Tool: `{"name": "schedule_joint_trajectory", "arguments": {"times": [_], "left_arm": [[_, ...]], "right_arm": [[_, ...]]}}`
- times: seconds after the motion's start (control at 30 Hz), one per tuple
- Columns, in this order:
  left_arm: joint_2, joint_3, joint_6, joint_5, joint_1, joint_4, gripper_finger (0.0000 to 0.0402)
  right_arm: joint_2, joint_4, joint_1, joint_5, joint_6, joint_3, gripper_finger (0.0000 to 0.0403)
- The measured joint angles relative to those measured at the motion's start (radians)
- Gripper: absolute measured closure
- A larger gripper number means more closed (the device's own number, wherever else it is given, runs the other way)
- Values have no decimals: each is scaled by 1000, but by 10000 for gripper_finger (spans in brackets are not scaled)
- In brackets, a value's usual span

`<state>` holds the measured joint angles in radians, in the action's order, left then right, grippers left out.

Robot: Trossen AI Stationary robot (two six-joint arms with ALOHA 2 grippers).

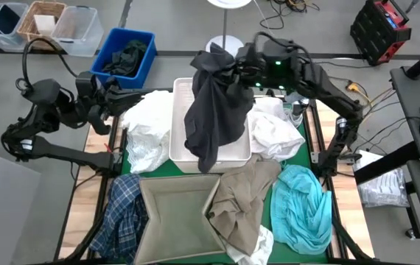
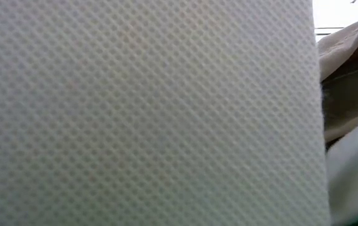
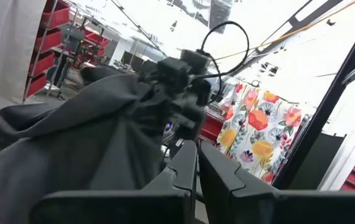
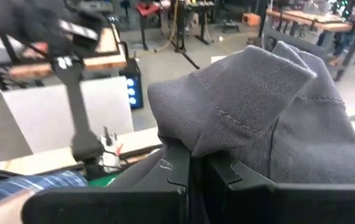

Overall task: Sort clothes
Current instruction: Put the black short pants into the white bin

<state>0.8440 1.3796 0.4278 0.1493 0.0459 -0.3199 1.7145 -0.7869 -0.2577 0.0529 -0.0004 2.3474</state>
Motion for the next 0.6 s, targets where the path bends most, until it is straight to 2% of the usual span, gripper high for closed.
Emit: {"name": "schedule_joint_trajectory", "arguments": {"times": [0.3, 0.47, 0.6], "left_arm": [[0, 0, 0, 0, 0, -2, 402], [1, 0, 0, 0, 0, -2, 402], [0, 0, 0, -1, 0, -3, 402]], "right_arm": [[127, -34, -52, 60, -145, 0, 394], [211, -133, -57, 45, -168, 0, 394], [269, -250, -57, -10, -132, 0, 394]]}}
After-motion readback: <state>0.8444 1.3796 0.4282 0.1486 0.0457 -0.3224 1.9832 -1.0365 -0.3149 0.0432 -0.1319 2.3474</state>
